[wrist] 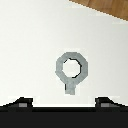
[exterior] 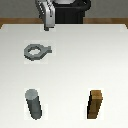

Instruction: Put the loop with the handle onto the peg.

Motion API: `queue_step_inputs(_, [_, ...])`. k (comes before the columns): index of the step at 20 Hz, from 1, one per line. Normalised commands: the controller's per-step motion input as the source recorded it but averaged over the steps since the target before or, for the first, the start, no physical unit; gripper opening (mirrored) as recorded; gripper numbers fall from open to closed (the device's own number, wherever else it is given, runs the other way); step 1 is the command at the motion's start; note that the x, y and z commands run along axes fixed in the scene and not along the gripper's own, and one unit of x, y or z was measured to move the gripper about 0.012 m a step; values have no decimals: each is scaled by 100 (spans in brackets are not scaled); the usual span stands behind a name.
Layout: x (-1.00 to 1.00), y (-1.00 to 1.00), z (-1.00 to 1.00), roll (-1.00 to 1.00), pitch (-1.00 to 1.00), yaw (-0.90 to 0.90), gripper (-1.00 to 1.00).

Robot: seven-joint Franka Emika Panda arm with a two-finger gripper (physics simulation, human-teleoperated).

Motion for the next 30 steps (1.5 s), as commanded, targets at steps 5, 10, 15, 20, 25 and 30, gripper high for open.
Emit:
queue_step_inputs(5, [0, 0, -40, 0, 0, 0, 100])
queue_step_inputs(10, [-23, 0, -20, 0, 0, 0, 100])
queue_step_inputs(15, [0, 0, -40, 0, 0, 0, 100])
queue_step_inputs(20, [-20, 0, -40, 0, 0, 0, 100])
queue_step_inputs(25, [-20, 0, -20, 0, 0, 0, 100])
queue_step_inputs(30, [0, 0, -80, 0, 0, 0, 100])
